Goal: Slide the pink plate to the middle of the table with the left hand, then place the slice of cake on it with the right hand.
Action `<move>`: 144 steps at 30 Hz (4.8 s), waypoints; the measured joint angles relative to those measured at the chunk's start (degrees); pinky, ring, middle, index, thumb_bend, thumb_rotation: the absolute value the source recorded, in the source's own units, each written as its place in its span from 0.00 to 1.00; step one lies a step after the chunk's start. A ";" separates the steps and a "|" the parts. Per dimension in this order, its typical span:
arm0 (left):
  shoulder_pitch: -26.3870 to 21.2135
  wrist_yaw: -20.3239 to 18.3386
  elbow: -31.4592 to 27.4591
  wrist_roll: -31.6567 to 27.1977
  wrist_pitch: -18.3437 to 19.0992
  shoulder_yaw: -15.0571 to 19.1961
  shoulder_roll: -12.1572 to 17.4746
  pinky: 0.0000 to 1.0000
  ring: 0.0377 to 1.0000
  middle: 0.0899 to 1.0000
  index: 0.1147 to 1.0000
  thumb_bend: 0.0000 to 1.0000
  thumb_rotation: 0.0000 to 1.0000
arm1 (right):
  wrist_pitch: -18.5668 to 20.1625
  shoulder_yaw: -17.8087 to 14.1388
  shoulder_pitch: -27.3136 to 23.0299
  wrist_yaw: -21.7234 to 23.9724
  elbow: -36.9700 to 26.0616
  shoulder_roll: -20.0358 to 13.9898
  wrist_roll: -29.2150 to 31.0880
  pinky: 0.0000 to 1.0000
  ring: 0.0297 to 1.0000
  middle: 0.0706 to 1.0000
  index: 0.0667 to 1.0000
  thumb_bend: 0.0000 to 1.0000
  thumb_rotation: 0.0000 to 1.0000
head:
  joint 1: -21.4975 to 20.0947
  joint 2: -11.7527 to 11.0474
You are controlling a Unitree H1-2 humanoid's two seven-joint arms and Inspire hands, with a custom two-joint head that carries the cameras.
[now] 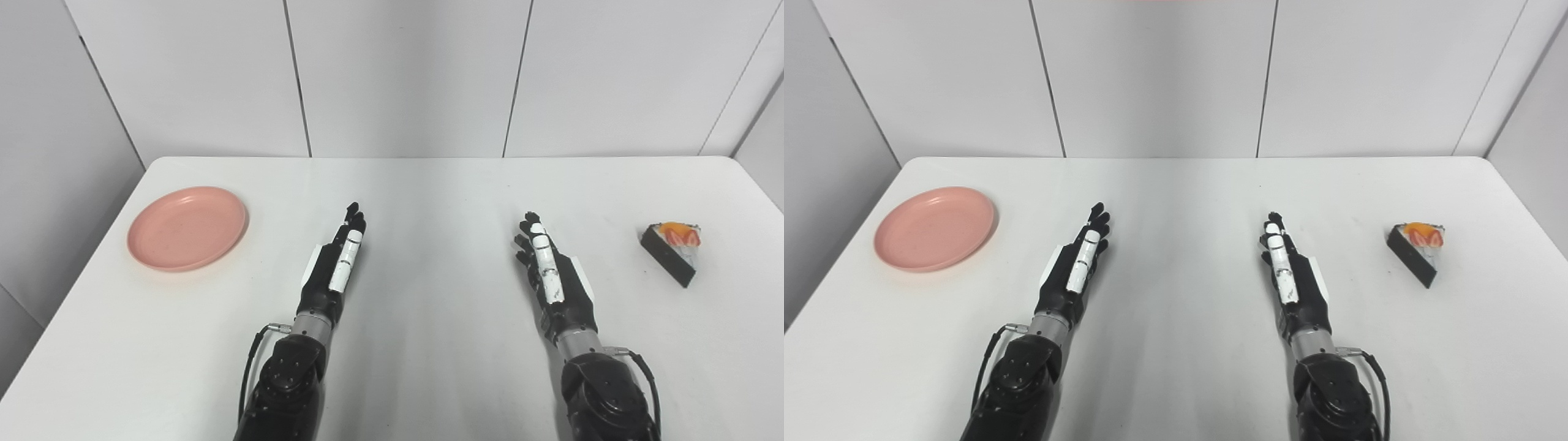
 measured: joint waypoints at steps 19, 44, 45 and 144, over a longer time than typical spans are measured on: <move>-7.25 3.98 5.21 -5.25 -9.33 9.59 -1.65 0.99 0.98 0.97 0.98 0.68 1.00 | -4.42 -0.96 0.04 3.10 3.22 -3.23 1.89 0.98 0.97 0.97 0.98 0.54 1.00 | 14.52 -7.04; -15.12 13.41 14.89 -9.94 -12.52 24.33 11.26 0.75 0.71 0.70 0.70 0.68 1.00 | -8.01 -1.70 -0.23 4.01 5.77 -3.42 3.01 0.98 0.96 0.96 0.96 0.49 0.97 | 16.54 -9.06; -15.26 13.78 15.99 -9.92 -13.49 24.46 11.79 0.73 0.70 0.69 0.69 0.68 1.00 | -8.20 -1.71 -0.25 3.98 5.91 -3.41 2.99 0.98 0.95 0.96 0.96 0.50 0.96 | 16.54 -9.06; -16.05 -0.66 28.33 -17.83 -5.61 16.71 16.47 0.91 0.88 0.83 0.83 0.72 1.00 | -7.37 -1.86 0.49 3.10 4.36 -3.84 2.77 0.97 0.95 0.95 0.96 0.57 0.89 | 16.36 -7.30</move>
